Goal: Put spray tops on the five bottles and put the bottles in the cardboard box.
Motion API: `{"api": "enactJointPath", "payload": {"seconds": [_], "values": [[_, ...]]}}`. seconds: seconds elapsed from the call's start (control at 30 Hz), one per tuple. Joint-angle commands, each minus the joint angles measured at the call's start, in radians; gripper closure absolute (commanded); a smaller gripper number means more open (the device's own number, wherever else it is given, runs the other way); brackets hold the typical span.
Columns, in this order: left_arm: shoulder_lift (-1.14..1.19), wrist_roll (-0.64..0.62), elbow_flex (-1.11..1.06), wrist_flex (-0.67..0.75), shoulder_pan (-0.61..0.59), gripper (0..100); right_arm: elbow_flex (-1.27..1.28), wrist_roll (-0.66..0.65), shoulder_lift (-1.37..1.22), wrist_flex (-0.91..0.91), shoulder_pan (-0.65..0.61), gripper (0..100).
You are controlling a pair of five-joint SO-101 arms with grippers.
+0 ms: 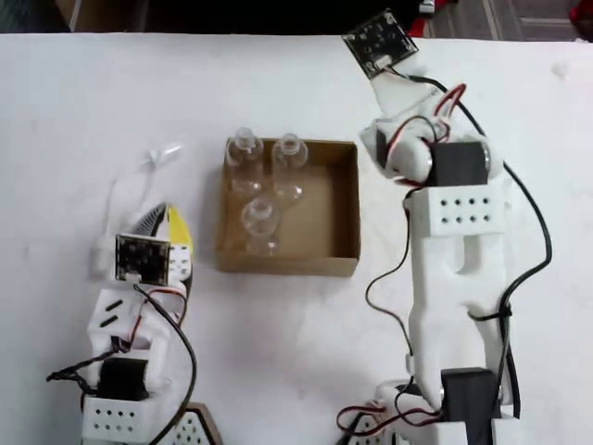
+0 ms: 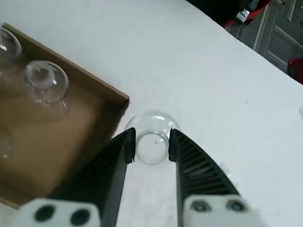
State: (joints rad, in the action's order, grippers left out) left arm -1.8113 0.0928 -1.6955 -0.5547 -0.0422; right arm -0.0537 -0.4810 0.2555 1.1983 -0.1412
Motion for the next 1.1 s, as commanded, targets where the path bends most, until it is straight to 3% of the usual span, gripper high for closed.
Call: {"api": "enactJointPath", "payload": {"seconds": [0.0,0.37,1.07], "values": [[-0.012,0.011,0.005,0.026,0.008,98,-0.044,0.176,0.05,0.042,-0.056,91.5],[-0.012,0.011,0.005,0.028,0.012,98,-0.035,0.4,-0.007,-0.015,-0.15,91.5],[-0.012,0.011,0.005,0.026,0.012,98,0.028,0.405,-0.308,-0.285,-0.148,91.5]]}}
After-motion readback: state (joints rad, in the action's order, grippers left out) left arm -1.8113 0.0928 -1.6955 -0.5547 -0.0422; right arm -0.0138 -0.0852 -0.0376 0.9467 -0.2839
